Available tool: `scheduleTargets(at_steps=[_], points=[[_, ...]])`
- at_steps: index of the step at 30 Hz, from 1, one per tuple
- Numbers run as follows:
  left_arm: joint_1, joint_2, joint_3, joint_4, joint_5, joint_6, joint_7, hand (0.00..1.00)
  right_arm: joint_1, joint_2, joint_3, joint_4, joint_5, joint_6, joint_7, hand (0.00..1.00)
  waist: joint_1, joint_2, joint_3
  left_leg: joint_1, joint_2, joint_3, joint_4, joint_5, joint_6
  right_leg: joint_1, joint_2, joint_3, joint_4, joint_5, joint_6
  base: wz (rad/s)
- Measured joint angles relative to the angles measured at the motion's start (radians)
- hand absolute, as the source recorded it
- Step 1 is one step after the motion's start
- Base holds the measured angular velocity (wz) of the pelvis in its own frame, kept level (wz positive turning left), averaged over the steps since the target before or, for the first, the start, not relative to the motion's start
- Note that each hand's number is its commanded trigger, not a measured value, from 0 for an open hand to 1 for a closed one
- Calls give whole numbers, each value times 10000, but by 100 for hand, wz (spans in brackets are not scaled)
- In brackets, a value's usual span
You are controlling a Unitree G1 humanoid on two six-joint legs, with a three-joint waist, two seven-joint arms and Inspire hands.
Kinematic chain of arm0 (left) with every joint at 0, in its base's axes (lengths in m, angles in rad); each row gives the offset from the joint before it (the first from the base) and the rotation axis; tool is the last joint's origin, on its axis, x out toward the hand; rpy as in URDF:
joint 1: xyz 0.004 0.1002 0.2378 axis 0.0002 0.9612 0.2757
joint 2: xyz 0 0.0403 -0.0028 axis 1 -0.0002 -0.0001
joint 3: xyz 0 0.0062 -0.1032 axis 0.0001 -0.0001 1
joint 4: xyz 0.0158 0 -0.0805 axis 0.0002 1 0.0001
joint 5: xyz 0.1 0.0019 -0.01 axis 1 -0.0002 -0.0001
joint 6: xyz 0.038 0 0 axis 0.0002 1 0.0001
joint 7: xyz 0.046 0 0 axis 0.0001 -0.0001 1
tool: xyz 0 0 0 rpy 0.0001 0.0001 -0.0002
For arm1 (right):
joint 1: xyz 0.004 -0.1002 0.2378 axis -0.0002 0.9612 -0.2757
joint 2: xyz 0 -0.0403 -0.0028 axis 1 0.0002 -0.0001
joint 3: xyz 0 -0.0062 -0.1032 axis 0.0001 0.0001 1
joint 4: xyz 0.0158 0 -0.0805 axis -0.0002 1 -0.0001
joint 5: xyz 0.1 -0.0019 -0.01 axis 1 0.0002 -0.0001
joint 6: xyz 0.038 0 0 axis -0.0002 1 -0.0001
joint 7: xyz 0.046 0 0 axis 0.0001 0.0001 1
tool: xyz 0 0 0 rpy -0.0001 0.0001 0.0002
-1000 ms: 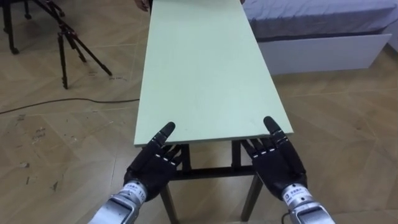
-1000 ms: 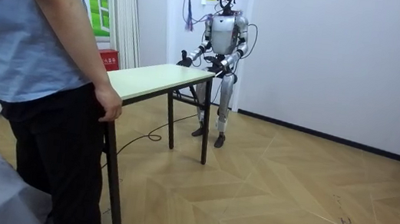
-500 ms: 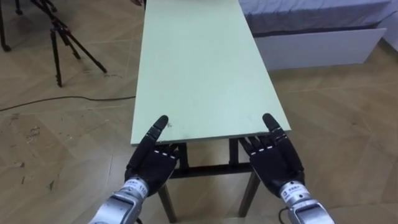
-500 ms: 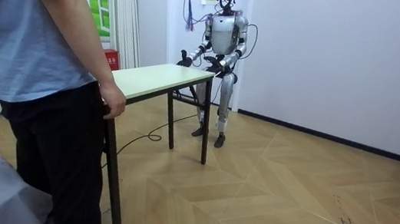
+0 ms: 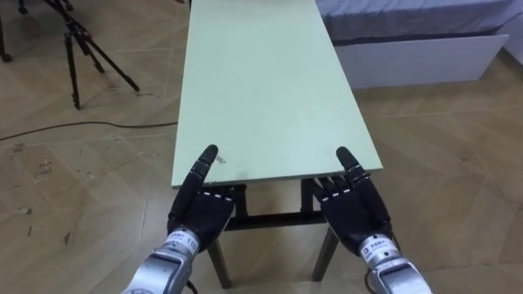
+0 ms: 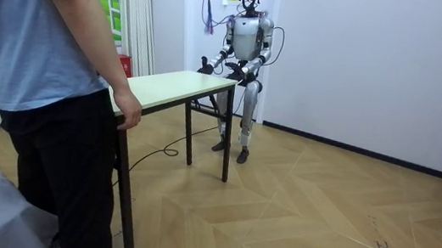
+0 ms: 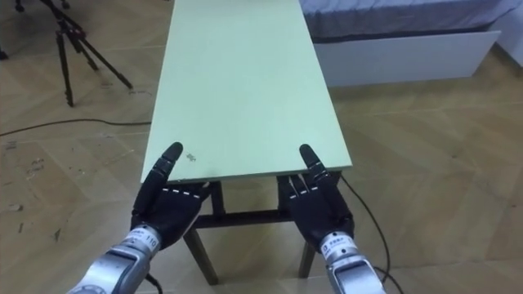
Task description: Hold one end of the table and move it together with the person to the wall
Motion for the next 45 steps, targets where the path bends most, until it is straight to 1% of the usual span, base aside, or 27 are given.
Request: scheduleTargets(at_steps=[1,2,3,6,9,11,12,14,15,16,17,18,19,20,23,25,28,31,40,45], points=[[-6,-2,-5,45,3,-12,-119,65,-3,1,49,10,4,-45,28,92,0,-10,5,0,0,0,0,0,0,-1,0,0,-2,0,0,0],[-6,-6,-14,64,3,-33,-175,79,-3,3,101,16,0,-69,50,100,2,-16,9,-3,-1,-5,1,0,0,-1,-1,-1,-3,0,0,0],[-6,-9,-19,65,3,-43,-180,100,-3,3,112,19,-1,-72,51,100,1,-18,10,-5,-2,-6,3,0,0,-1,-2,-1,-4,0,1,0],[-7,-50,-22,65,3,-50,-183,100,-3,3,107,64,-2,-76,50,100,1,-21,13,-46,3,-25,4,0,1,-21,-8,-21,-16,-1,1,1],[-17,-91,-76,130,21,-63,-147,100,-189,0,110,457,-3,-104,-271,100,24,-31,21,-112,1,-60,13,0,1,-57,-16,-88,-22,-1,2,4],[-18,-93,-132,299,23,-137,-107,100,-294,-5,175,579,-6,-90,-606,100,32,-42,29,-142,-3,-58,29,1,-1,-115,-19,-102,-16,-2,2,0],[-18,-86,-176,347,23,-159,-104,100,-397,-6,229,768,-4,-109,-698,100,34,-50,33,-176,-13,-58,30,1,-1,-148,-24,-128,-12,-2,2,0],[-21,-69,-236,532,25,-174,-70,100,-612,-121,535,1008,-55,-290,-878,100,35,-64,42,-127,-33,-101,-41,2,-1,-160,-65,-139,10,-3,5,-2],[-24,-69,-237,624,25,-208,-60,100,-682,-135,621,1099,-101,-284,-863,100,30,-69,44,-75,-40,-136,-79,2,-1,-159,-68,-143,39,-4,5,-12],[-25,-37,-236,703,24,-310,-52,100,-696,-156,793,1098,-305,-331,-759,100,13,-122,79,47,-59,-334,-137,2,-2,-160,-72,-148,173,-3,5,-15],[-23,-7,-243,743,25,-348,-43,100,-701,-169,886,1108,-360,-359,-774,100,9,-152,81,110,-69,-465,-181,2,-2,-150,-68,-168,223,-3,4,-14],[-27,59,-297,758,20,-379,7,100,-694,-172,957,1169,-359,-371,-774,100,-7,-230,103,177,-99,-574,-212,2,-2,-87,-71,-200,216,-3,4,-3],[-28,76,-326,752,-32,-361,2,100,-669,-185,962,1170,-343,-380,-743,100,-36,-274,119,200,-174,-573,-219,2,-2,-15,-81,-195,137,-3,4,0],[-43,70,-332,752,-36,-363,4,100,-675,-199,967,1170,-344,-390,-742,100,-36,-278,116,203,-185,-573,-218,2,-2,-11,-91,-194,134,-3,4,4],[-84,178,-460,753,-1,-415,56,100,-686,-275,1089,1170,-375,-467,-742,100,-33,-276,116,213,-187,-585,-220,2,-2,-3,-129,-180,128,-3,4,0],[-116,191,-501,806,-1,-455,57,100,-699,-289,1106,1182,-386,-482,-742,100,-26,-275,116,216,-188,-585,-222,2,-2,-4,-134,-155,113,-3,4,0],[-174,218,-511,865,-3,-409,56,100,-714,-314,1104,1187,-394,-462,-742,100,-7,-271,114,209,-206,-578,-244,2,-2,69,-122,-150,-62,-3,5,0],[-279,218,-510,1013,-4,-333,52,100,-734,-363,1098,1216,-394,-432,-742,100,16,-231,104,235,-216,-579,-269,2,-2,165,-101,-172,-220,-4,7,0],[-315,210,-493,1236,-8,-261,-95,100,-732,-407,1097,1281,-394,-377,-671,100,13,-121,61,297,-225,-579,-354,3,-4,186,-76,-202,-213,-7,10,0],[-313,208,-490,1428,102,-235,-236,100,-703,-446,1097,1298,-424,-292,-687,100,19,-75,64,420,-226,-557,-392,3,-4,298,-84,-205,-216,-8,12,0]])
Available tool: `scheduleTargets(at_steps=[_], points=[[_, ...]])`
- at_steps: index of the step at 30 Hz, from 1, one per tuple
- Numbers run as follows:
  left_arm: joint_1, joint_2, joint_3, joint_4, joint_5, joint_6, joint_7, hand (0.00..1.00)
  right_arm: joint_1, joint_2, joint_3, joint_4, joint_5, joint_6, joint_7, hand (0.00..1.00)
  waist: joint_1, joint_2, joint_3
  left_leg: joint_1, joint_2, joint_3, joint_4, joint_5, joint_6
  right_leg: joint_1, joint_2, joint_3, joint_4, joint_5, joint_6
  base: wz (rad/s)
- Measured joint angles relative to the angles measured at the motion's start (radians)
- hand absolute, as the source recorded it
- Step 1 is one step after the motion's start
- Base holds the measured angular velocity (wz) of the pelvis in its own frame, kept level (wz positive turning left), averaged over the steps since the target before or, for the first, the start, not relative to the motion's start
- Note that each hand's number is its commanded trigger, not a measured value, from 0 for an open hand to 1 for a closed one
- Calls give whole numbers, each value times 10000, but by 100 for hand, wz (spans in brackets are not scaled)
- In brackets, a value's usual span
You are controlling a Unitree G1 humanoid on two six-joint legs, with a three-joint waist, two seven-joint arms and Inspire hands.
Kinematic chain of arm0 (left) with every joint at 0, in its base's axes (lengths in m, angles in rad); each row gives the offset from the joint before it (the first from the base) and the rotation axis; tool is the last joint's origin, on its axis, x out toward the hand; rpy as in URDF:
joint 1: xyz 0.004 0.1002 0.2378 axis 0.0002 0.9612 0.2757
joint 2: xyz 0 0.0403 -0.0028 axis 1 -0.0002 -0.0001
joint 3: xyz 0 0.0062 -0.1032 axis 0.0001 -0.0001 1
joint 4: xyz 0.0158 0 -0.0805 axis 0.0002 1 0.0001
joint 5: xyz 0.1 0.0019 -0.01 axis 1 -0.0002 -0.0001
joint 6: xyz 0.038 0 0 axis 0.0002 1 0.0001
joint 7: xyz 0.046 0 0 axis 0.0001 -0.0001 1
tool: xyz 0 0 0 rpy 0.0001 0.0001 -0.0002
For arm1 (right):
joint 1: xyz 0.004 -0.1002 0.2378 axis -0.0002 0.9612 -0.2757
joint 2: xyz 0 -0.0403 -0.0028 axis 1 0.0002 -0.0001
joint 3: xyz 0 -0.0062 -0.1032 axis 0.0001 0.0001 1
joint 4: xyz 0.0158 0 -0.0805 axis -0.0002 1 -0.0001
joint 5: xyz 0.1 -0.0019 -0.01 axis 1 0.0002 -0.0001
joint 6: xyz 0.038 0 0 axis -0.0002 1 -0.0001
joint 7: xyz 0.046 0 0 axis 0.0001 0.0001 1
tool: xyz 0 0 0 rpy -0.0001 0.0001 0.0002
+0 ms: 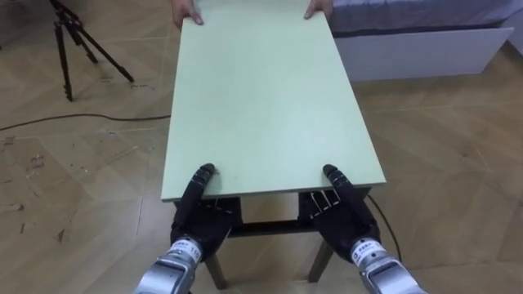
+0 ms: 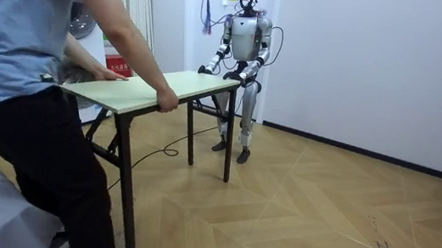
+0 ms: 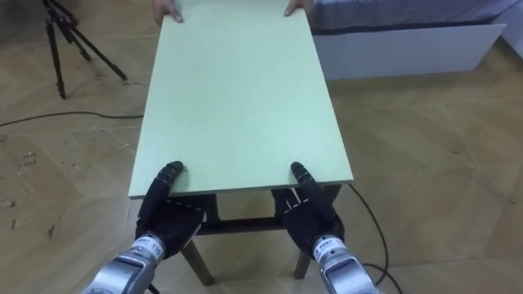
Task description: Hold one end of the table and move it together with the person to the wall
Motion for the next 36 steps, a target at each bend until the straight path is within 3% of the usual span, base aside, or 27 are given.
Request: scheduleTargets(at_steps=[9,16,21,28,36], points=[[56,69,128,166,699,-79,-252,100,27,-80,75,-3,-294,60,-17,100,56,15,-11,-7,18,78,24,0,0,-18,1,21,16,-1,1,-1],[387,29,301,-132,974,-20,-317,100,146,-353,79,-546,-453,444,-426,100,25,163,-117,-10,-7,110,55,1,-2,-16,2,9,47,0,1,0],[836,-7,321,-452,1113,-13,-318,100,589,-381,39,-995,-686,482,-438,100,146,236,-168,237,23,133,-7,4,-6,-4,12,190,326,-2,1,-3],[1170,-78,385,-1226,1619,-18,-308,100,1230,-362,-180,-1977,-745,552,-437,100,307,150,-178,153,11,138,-122,3,-5,-177,2,531,385,-1,0,0],[1651,-68,392,-1987,2099,-131,-308,100,1631,-346,-207,-2683,-782,718,-428,100,336,-5,-169,-16,-3,136,-148,3,-5,-339,19,563,365,0,-1,0]])
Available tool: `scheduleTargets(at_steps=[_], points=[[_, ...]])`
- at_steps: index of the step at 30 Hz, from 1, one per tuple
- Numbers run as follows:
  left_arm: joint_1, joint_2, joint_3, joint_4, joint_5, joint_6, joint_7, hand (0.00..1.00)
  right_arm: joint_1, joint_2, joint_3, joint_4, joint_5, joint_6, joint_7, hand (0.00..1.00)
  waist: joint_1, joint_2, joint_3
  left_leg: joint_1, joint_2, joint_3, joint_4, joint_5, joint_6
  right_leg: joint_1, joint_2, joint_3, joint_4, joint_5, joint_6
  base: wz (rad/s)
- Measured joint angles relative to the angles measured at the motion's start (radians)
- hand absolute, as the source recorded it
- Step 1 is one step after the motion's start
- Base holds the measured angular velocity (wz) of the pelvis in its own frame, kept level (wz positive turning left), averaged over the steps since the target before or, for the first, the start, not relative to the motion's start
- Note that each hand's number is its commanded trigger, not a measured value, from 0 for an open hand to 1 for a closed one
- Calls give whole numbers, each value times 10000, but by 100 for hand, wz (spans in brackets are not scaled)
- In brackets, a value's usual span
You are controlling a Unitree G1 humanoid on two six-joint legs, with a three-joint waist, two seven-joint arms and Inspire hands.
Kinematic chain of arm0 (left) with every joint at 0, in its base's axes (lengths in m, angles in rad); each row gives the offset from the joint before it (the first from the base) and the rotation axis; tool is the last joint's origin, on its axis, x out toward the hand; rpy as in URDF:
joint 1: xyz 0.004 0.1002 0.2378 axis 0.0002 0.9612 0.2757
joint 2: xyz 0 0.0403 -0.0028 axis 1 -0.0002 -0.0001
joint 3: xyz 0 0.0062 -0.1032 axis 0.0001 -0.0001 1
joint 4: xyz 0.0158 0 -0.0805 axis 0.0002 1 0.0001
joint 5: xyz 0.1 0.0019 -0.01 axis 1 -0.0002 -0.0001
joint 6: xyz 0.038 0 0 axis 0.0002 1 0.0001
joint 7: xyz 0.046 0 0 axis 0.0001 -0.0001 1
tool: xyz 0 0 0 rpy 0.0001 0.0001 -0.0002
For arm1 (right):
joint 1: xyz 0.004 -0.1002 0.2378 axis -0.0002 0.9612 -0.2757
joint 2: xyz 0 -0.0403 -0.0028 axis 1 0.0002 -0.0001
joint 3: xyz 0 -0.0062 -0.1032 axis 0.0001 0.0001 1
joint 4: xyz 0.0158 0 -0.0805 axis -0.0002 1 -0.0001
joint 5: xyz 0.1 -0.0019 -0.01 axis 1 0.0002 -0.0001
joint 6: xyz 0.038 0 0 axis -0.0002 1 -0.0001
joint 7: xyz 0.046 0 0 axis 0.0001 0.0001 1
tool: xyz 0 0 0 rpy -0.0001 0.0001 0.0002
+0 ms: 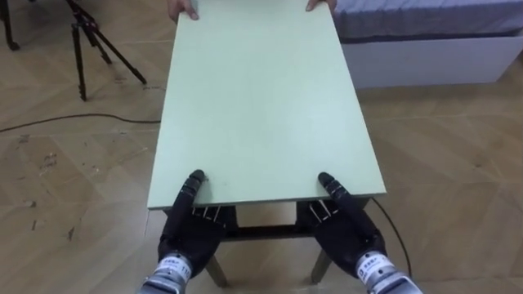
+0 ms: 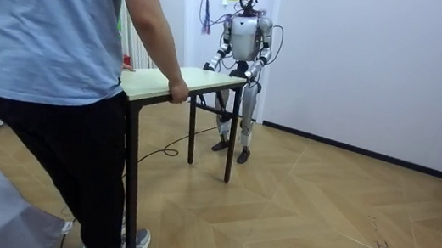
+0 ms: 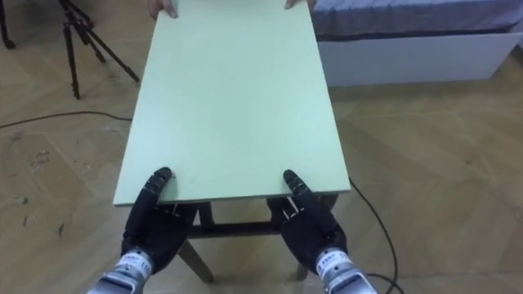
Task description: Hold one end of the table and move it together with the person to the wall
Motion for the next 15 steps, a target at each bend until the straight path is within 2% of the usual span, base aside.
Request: scheduleTargets(at_steps=[4,5,6,7,8,10,11,12,13,14,15], points=[[403,7,-82,-476,136,-37,0,100,550,-15,-1,-605,-8,17,1,100,195,1,-1,112,28,-81,-69,0,0,8,77,255,81,0,0,-2],[426,13,-130,-484,230,-44,0,100,633,-19,-1,-618,-6,13,0,100,247,11,5,246,100,-198,-152,2,-3,-87,103,243,413,-6,-8,0],[465,15,-154,-538,296,-60,0,100,676,-32,-1,-642,-11,6,0,100,255,38,27,296,168,-312,-163,3,-5,-214,121,240,644,-30,-40,4],[619,29,-203,-737,406,-115,1,100,854,-24,-24,-815,-66,0,0,100,254,21,22,295,175,-374,-159,3,-5,-289,140,316,634,-105,-169,0],[776,-24,-209,-1006,534,-178,0,100,1038,-13,-55,-1156,-180,-16,1,100,305,-9,10,108,107,-317,-145,-1,-11,-215,117,384,415,-126,-202,0],[789,-78,-304,-1189,569,-221,-5,100,1144,-158,-29,-1429,-152,-178,77,100,452,101,75,-64,38,-307,-221,23,-48,-481,81,222,566,-121,-197,-2],[789,-77,-334,-1199,578,-237,-4,100,1161,-177,-12,-1429,-148,-223,94,100,475,119,84,-49,84,-354,-263,48,-79,-662,64,172,895,-124,-193,-4],[799,-59,-421,-1199,654,-344,-6,100,1234,-155,-9,-1426,-180,-293,94,100,499,174,136,47,216,-793,-304,69,-106,-1224,90,239,1770,-287,-215,-12],[912,-2,-477,-1296,706,-542,-24,100,1335,-81,-21,-1488,-349,-301,94,100,531,119,143,-3,217,-1482,-230,76,-134,-1526,323,620,1130,-455,-427,-11],[996,-7,-474,-1396,707,-703,-121,100,1356,8,19,-1641,-420,-308,94,100,535,-13,173,-178,115,-1463,-67,14,-229,-1683,359,683,302,208,-462,14],[1016,-59,-478,-1385,709,-714,-127,100,1411,12,22,-1699,-417,-351,98,100,395,86,141,-250,166,-1395,-45,-43,-308,-1646,310,467,454,231,-469,41]])
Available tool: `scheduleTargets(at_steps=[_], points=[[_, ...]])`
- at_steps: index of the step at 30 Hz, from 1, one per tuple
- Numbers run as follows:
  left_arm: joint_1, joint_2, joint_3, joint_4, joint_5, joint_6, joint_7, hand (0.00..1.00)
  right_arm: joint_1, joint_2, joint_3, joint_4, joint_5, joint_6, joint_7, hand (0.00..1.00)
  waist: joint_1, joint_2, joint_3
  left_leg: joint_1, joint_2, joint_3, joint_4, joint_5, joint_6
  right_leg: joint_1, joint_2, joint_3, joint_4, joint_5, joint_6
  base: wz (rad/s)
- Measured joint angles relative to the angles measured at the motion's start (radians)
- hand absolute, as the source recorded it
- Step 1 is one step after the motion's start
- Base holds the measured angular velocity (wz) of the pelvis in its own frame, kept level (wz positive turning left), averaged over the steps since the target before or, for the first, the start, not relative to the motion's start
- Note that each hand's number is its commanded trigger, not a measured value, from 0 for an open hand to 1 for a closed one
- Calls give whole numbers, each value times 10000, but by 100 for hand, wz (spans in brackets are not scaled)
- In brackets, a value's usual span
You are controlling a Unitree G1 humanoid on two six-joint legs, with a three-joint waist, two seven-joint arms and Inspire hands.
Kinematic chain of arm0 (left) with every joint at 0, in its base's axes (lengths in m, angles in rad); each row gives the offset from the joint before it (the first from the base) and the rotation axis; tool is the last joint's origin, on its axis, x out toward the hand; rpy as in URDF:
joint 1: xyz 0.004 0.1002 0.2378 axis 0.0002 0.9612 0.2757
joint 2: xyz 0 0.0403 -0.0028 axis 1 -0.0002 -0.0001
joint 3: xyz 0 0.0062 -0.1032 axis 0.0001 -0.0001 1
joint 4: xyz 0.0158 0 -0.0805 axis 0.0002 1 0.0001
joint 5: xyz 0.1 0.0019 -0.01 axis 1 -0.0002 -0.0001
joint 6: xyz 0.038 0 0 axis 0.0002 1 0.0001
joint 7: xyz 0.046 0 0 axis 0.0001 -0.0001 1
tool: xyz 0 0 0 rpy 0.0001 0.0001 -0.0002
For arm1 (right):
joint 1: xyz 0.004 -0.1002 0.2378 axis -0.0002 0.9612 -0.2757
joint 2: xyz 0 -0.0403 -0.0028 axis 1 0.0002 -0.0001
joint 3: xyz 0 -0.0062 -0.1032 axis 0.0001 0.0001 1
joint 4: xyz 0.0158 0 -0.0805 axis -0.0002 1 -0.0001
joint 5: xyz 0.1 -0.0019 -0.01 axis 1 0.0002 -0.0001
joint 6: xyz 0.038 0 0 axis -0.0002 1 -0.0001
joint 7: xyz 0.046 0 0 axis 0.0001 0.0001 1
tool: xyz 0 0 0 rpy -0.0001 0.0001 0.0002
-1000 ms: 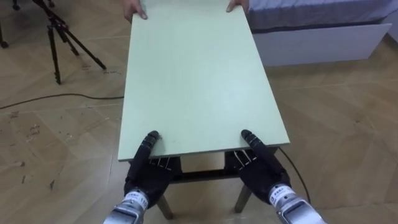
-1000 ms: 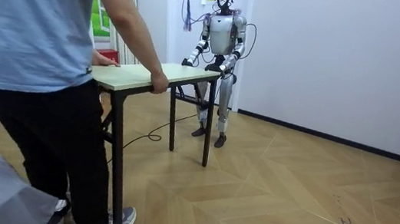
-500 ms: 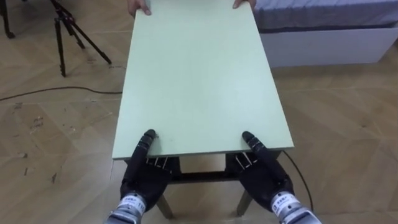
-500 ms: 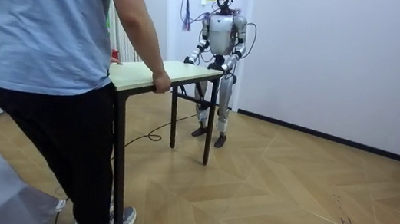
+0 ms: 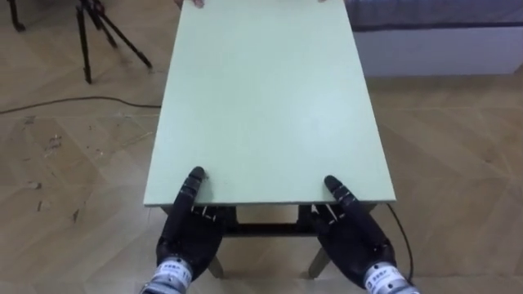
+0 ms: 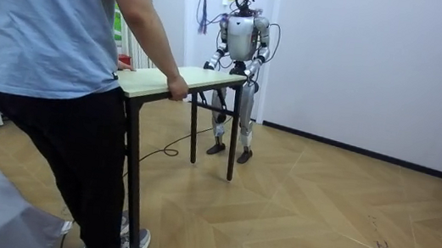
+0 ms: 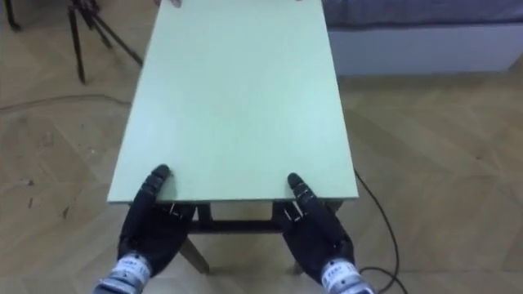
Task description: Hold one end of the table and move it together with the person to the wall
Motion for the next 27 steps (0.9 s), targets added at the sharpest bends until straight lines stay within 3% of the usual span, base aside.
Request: scheduleTargets(at_steps=[1,3,8,13,18,23,26,27], points=[[2,-27,-38,-43,7,23,-20,100,117,-118,-9,-156,13,-100,24,100,-100,81,-7,-109,35,485,-22,7,-14,-53,-14,-215,77,-5,-5,45],[22,-98,-31,-106,137,-19,-49,100,156,-107,-24,-174,-65,-176,72,100,-149,47,8,-107,127,1021,-142,56,-72,-113,64,-252,81,-14,-16,16],[139,-139,-60,-234,321,-164,-72,100,236,-131,-39,-180,-230,-182,234,100,-178,-9,-9,-172,106,1087,-127,59,-77,-124,108,-240,79,-17,-22,0],[181,-106,-205,-266,491,-588,-73,100,352,-47,20,-181,-312,-189,403,100,-212,-61,-15,-316,112,1085,36,59,-77,-122,93,-285,71,-16,-25,5],[143,-54,-395,-266,515,-860,-70,100,352,-106,435,-179,-21,-644,403,100,-232,-184,-15,-448,241,1133,269,50,-93,-139,169,-304,52,32,-104,2],[155,31,-461,-270,505,-1014,-186,100,480,-145,761,-179,166,-1059,528,100,83,-260,2,-641,618,1209,784,-103,-289,-245,420,-243,97,85,-293,-9],[173,275,-482,-270,508,-977,-538,100,613,-127,789,-175,263,-1100,636,100,400,-274,-1,-1278,1208,1145,2068,-591,-598,-515,844,-276,423,-78,-662,-18],[181,304,-480,-270,507,-945,-556,100,630,-119,796,-174,261,-1099,636,100,489,-277,-3,-1357,1277,1090,2231,-615,-638,-541,909,-287,472,-108,-722,-12]])
